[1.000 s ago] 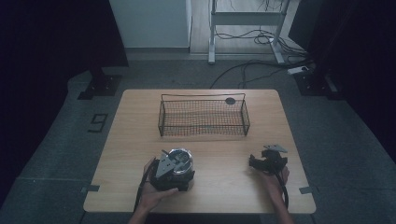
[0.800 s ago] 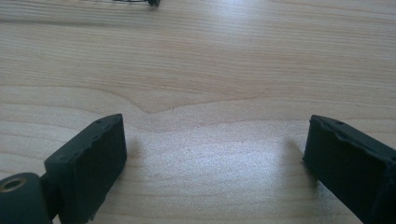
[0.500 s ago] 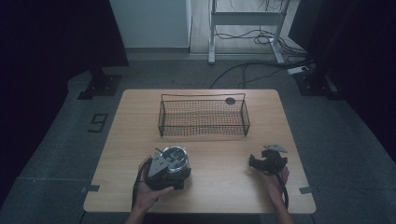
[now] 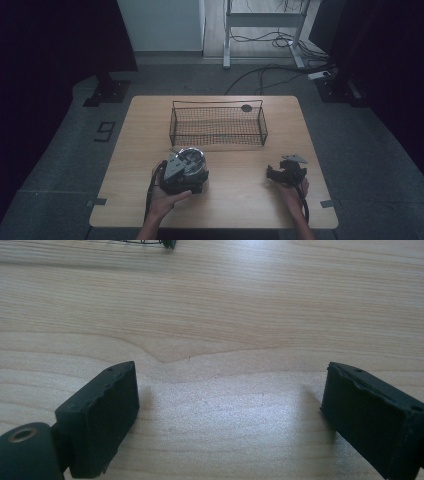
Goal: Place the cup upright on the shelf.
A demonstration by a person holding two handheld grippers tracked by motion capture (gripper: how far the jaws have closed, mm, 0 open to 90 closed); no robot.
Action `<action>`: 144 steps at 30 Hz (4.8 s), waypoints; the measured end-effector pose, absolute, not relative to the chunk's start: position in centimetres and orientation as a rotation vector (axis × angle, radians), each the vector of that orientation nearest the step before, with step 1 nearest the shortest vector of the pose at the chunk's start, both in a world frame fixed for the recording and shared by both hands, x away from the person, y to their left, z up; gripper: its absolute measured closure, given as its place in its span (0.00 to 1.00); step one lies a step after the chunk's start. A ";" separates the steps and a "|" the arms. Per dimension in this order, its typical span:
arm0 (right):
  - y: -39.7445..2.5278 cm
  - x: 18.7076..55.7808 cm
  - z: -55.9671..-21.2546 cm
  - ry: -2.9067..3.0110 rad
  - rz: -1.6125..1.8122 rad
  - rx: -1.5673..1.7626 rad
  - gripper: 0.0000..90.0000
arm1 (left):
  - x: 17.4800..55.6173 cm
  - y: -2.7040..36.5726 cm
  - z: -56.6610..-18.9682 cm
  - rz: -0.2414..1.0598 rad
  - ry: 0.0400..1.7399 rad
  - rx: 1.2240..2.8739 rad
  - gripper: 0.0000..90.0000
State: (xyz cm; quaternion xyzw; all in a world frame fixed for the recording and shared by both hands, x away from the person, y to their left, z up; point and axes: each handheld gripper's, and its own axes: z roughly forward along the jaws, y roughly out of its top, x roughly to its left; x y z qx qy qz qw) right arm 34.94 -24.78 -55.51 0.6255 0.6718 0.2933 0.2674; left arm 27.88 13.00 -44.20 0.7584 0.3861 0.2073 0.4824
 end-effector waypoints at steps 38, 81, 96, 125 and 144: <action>-24.7 35.0 -55.5 1.816 0.794 1.679 0.11 | 29.7 12.5 -41.1 0.539 0.953 1.840 0.04; -24.7 34.9 -55.5 1.815 0.804 1.676 0.13 | 31.5 12.0 -42.2 0.505 0.973 1.883 0.04; -24.7 34.9 -55.5 1.810 0.805 1.679 0.14 | 32.4 11.8 -39.9 0.500 0.945 1.859 0.04; -24.8 34.9 -55.5 1.809 0.802 1.679 0.14 | 33.6 10.4 -37.4 0.524 0.927 1.848 0.04; -24.8 34.9 -55.5 1.809 0.802 1.679 0.14 | 34.3 9.5 -36.8 0.528 0.913 1.852 0.04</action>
